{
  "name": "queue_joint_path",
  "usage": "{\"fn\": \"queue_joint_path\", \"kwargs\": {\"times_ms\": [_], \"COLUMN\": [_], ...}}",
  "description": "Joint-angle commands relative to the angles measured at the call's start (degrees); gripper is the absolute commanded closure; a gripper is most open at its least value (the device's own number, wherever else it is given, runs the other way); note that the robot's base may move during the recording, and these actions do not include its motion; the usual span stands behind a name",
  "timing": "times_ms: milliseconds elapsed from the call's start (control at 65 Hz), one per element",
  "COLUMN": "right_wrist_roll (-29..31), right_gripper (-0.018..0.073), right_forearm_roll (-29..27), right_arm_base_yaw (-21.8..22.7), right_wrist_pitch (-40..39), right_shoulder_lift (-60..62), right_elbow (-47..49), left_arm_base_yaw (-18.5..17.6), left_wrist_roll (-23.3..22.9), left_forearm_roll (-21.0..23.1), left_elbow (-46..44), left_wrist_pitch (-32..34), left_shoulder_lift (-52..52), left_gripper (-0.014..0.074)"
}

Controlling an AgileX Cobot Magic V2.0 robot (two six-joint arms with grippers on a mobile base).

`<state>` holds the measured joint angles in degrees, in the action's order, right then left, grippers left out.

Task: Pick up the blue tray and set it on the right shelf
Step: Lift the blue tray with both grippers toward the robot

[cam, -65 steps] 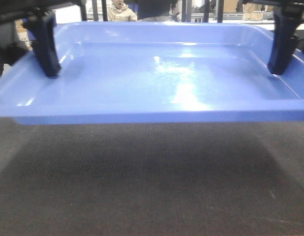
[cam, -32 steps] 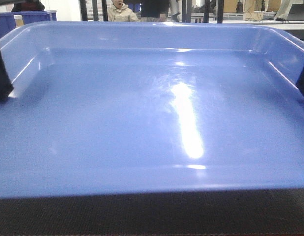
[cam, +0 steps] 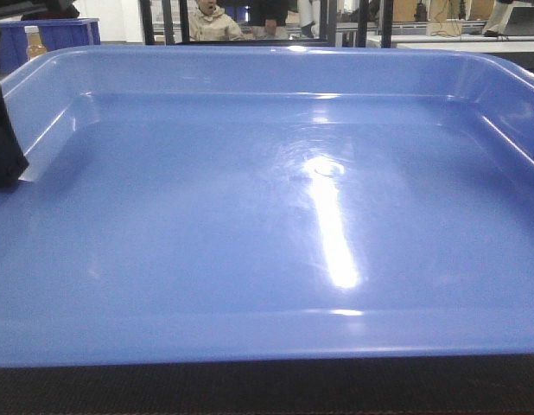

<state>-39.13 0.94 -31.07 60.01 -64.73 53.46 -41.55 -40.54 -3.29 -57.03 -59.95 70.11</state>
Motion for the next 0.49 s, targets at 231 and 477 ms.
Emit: {"fn": "queue_joint_path", "kwargs": {"times_ms": [231, 477], "right_wrist_roll": [-0.84, -0.84], "right_gripper": [0.0366, 0.0366], "right_forearm_roll": [2.27, 2.27], "right_arm_base_yaw": [0.07, 0.07], "right_wrist_pitch": [-1.06, -1.06], "right_shoulder_lift": [1.38, 1.38], "right_elbow": [1.55, 1.55], "left_arm_base_yaw": [-0.37, -0.37], "left_wrist_roll": [-1.08, -1.08], "left_forearm_roll": [-1.80, -1.80], "left_elbow": [-1.18, -1.18], "left_wrist_pitch": [-0.11, -0.11], "left_shoulder_lift": [-1.45, -1.45], "left_gripper": [0.0593, 0.0593]}}
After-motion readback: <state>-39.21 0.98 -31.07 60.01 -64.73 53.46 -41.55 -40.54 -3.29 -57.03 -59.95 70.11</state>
